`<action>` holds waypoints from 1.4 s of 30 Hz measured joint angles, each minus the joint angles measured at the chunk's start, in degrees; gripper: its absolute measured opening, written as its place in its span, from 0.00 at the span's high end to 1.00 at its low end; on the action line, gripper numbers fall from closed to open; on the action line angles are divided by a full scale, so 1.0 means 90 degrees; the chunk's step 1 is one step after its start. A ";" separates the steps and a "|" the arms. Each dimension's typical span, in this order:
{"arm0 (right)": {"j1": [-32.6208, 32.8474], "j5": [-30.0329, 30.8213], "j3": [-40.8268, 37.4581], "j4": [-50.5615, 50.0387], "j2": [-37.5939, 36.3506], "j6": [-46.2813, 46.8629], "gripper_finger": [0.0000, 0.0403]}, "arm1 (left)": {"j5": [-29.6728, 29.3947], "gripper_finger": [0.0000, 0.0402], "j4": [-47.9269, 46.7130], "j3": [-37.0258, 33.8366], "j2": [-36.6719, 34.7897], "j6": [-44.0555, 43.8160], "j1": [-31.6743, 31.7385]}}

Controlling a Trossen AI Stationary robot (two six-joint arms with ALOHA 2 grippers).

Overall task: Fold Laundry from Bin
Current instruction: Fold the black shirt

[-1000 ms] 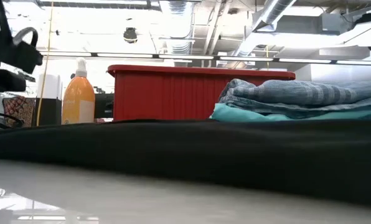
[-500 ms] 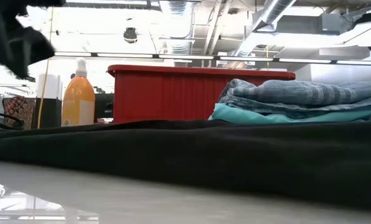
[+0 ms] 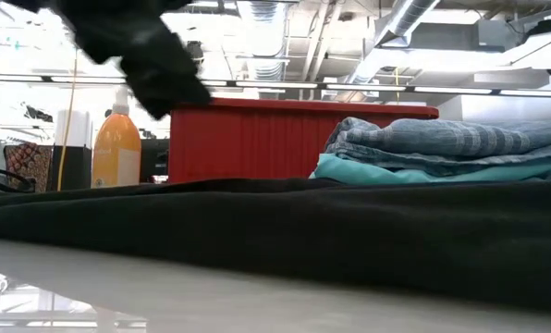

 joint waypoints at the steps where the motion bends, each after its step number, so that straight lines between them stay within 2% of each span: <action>1: -0.0009 0.0145 -0.0280 0.0226 -0.0128 0.0077 0.42 | 0.0065 0.73 -0.0171 0.0289 0.0137 0.0197 0.0037; 4: -0.0097 0.0163 -0.0847 0.0429 -0.0438 0.0078 0.42 | 0.0138 0.73 -0.0975 0.1203 0.0515 0.0678 0.0142; 7: -0.0079 0.0099 -0.1125 0.0366 -0.0576 -0.0340 0.42 | -0.0077 0.73 -0.1443 0.2088 0.0913 0.0913 0.0247; 12: 0.0168 0.0288 -0.1265 0.0362 -0.0757 -0.1898 0.42 | -0.0619 0.73 -0.1396 0.3425 0.1572 0.0784 0.0372; 17: 0.0413 0.0394 -0.1263 0.0456 -0.1156 -0.2931 0.43 | -0.0727 0.73 -0.1477 0.4661 0.2252 0.0723 0.0318; 21: 0.0693 0.0455 -0.1261 0.1255 -0.1404 -0.3558 0.44 | -0.0738 0.73 -0.1544 0.5345 0.2733 0.0978 0.0189; 23: 0.0823 0.0580 -0.1260 0.1918 -0.1343 -0.4376 0.44 | -0.0734 0.73 -0.1620 0.5515 0.2978 0.1022 0.0136; 26: 0.0889 0.0599 -0.1248 0.2581 -0.1122 -0.6194 0.45 | -0.0726 0.73 -0.1608 0.5632 0.3373 0.0862 0.0131; 31: 0.0858 0.0626 -0.1252 0.2449 -0.0841 -0.8557 0.45 | -0.0812 0.73 -0.1140 0.5824 0.3942 -0.0563 0.0052; 36: 0.0957 0.0780 -0.1253 0.2469 -0.0822 -1.0485 0.45 | -0.1505 0.73 -0.0292 0.6238 0.4610 -0.1445 -0.0125; 42: 0.1171 0.0869 -0.1253 0.3078 -0.0812 -1.2923 0.45 | -0.1482 0.73 -0.0196 0.7258 0.5504 -0.1887 -0.0148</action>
